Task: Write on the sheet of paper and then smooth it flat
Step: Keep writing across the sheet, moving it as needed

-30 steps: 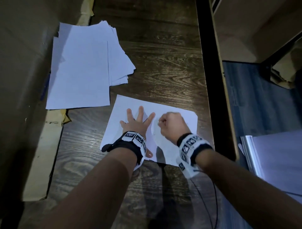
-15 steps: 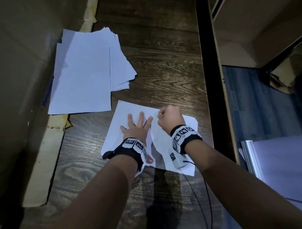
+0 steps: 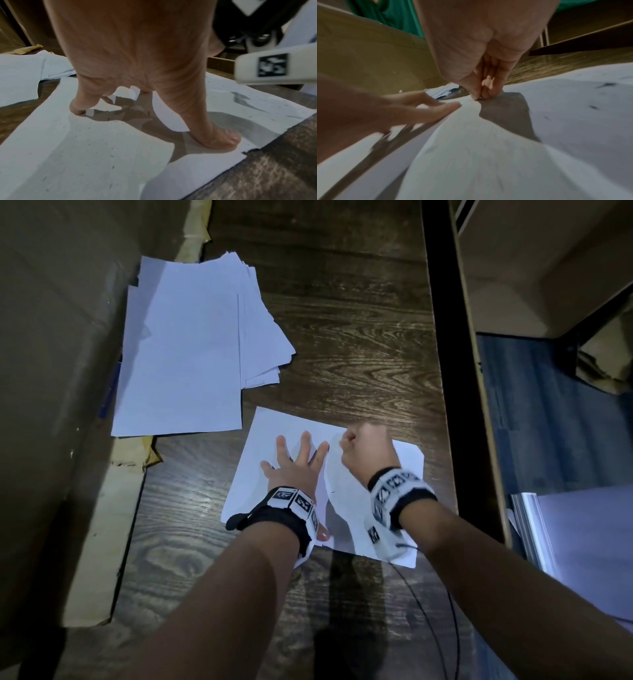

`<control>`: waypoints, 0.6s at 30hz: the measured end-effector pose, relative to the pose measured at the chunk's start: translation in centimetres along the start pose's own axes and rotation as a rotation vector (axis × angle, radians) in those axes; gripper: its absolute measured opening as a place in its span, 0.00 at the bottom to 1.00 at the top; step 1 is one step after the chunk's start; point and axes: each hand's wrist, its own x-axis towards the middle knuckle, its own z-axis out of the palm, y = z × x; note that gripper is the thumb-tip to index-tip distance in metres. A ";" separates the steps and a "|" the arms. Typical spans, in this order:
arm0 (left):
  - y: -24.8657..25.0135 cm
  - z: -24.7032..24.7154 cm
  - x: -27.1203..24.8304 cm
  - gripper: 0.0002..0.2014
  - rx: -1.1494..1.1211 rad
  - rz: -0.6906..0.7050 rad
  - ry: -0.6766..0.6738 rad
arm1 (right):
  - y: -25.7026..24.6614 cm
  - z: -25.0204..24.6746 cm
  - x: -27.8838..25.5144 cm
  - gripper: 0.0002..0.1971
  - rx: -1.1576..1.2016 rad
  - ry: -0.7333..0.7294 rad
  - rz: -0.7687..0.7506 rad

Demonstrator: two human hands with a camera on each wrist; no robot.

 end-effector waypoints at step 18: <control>0.5 -0.6 -0.1 0.79 0.001 0.018 0.011 | 1.9 -0.2 -2.5 0.08 -0.030 -0.087 -0.077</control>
